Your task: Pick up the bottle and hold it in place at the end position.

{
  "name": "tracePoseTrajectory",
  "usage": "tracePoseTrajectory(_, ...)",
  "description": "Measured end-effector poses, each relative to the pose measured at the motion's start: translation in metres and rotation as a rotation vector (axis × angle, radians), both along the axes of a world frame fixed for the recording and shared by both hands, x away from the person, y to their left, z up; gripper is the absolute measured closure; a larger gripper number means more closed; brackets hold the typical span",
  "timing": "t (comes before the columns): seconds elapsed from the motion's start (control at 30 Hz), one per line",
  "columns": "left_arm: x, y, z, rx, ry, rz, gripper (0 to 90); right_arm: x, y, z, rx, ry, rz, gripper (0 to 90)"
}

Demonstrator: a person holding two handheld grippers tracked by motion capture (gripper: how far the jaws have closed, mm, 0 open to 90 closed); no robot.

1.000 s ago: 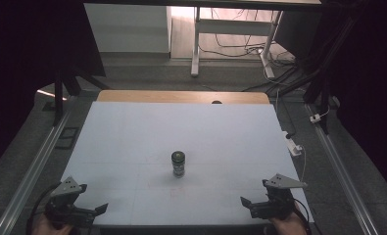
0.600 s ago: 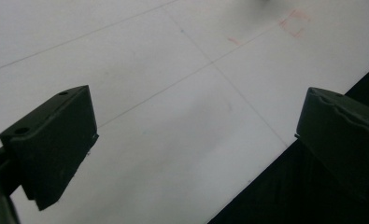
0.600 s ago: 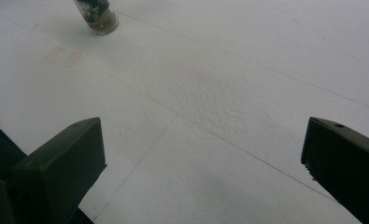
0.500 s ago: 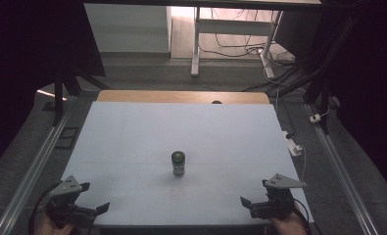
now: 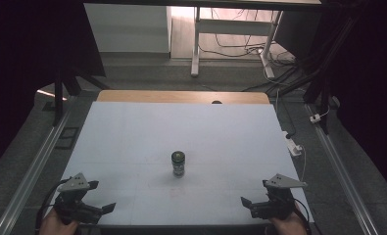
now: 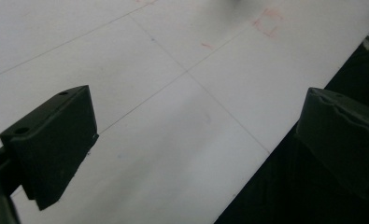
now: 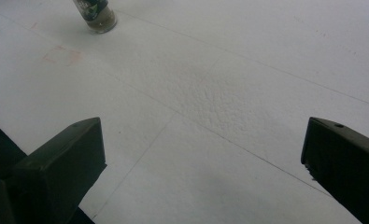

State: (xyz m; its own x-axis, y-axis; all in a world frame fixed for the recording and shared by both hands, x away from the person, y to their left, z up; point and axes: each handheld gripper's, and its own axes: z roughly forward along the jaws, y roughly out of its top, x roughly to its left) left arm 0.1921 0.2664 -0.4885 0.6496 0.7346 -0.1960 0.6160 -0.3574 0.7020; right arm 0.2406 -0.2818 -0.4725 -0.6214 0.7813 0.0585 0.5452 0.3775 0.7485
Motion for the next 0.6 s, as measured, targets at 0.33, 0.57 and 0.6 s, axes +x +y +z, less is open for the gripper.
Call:
tracePoseTrajectory(0.33,0.008,-0.007,-0.002,-0.006,-0.034,-0.031,0.0,0.000,0.001,0.000,-0.005,-0.003,0.002,0.0)
tracePoseTrajectory(0.57,0.016,-0.020,-0.004,0.012,-0.056,-0.017,0.0,0.000,0.002,0.000,-0.010,-0.005,0.001,0.0)
tracePoseTrajectory(0.6,0.019,-0.025,-0.004,0.018,-0.067,-0.012,0.0,0.000,0.002,0.000,-0.011,-0.006,0.002,0.0)
